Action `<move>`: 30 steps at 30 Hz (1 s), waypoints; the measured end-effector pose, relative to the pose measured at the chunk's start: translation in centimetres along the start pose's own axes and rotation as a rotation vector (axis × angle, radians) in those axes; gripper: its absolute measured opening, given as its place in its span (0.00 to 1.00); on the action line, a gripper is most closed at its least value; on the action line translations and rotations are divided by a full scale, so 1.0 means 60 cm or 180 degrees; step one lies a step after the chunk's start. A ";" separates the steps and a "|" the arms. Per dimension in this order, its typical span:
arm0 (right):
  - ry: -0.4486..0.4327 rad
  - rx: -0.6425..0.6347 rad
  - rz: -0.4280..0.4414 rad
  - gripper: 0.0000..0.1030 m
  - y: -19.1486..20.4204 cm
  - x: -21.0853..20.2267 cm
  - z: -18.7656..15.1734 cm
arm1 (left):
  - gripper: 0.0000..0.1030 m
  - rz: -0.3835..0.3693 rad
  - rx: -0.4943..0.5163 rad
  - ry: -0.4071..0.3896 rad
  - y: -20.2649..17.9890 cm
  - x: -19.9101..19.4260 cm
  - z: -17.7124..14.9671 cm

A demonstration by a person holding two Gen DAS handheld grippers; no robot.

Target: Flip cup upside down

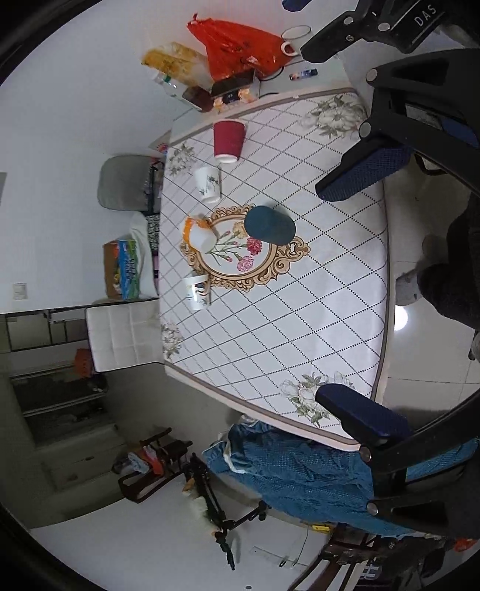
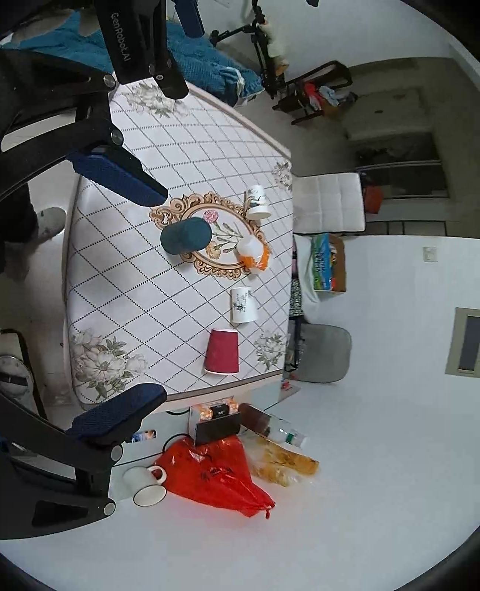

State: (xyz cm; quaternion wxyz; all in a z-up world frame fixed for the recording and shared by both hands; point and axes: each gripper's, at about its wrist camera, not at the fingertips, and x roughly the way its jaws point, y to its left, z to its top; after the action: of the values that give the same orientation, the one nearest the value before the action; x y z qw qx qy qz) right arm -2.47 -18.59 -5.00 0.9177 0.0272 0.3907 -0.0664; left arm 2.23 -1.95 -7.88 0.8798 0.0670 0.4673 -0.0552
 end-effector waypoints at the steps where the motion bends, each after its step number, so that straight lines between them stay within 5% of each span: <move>1: -0.0036 0.0010 0.0017 0.96 -0.003 -0.018 -0.003 | 0.98 0.0010 -0.0006 -0.0036 0.001 -0.014 -0.004; 17: -0.0263 0.0023 0.0172 0.96 -0.006 -0.198 -0.026 | 0.98 -0.0042 -0.0118 -0.0294 0.027 -0.151 -0.058; 30: -0.0202 0.0022 0.0180 0.96 0.010 -0.214 -0.035 | 0.98 -0.0039 -0.0096 -0.0318 0.037 -0.169 -0.079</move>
State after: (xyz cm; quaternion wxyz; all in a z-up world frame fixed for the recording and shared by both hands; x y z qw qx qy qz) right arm -12.67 -16.48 2.80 0.9311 0.0393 0.3601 -0.0426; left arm -6.93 1.41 -1.96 0.9026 0.0481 0.4240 -0.0568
